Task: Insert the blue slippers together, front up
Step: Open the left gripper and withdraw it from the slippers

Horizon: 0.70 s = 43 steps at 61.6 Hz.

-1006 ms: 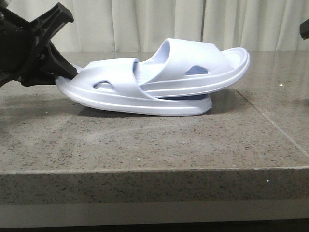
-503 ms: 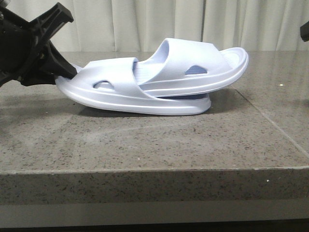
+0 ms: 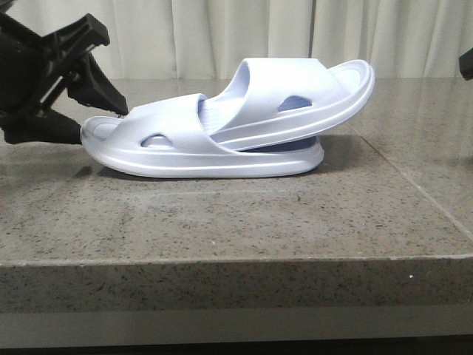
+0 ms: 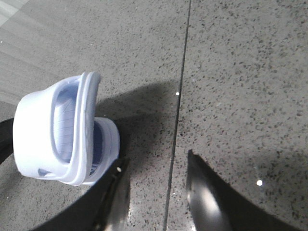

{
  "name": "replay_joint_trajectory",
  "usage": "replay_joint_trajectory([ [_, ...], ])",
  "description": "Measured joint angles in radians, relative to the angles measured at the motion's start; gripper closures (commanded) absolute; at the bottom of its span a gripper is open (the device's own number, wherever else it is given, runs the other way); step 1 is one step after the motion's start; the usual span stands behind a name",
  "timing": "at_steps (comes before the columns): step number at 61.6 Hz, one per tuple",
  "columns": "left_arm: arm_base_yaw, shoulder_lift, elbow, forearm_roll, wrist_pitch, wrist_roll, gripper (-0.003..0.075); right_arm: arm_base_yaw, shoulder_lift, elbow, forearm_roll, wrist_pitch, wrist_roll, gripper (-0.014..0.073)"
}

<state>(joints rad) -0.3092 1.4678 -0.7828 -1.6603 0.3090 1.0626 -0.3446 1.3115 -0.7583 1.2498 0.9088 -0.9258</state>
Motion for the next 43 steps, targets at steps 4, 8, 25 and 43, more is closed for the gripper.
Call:
replay_joint_trajectory([
  [4,0.0,-0.035,0.0,0.051,-0.012,0.0,0.029,0.004,-0.005,0.0,0.0,0.01,0.0,0.027],
  [8,0.0,-0.077,0.0,0.108,-0.027,0.0,0.0291,0.021,-0.013,0.0,-0.009,0.014,0.0,0.027],
  [25,0.004,-0.283,0.0,0.603,-0.029,-0.233,0.0291,0.191,-0.138,-0.005,-0.195,-0.011,0.06,0.0272],
  [43,0.179,-0.453,-0.033,1.279,0.319,-0.739,0.0291,0.29,-0.342,-0.074,-0.571,-0.003,0.381,0.0272],
])
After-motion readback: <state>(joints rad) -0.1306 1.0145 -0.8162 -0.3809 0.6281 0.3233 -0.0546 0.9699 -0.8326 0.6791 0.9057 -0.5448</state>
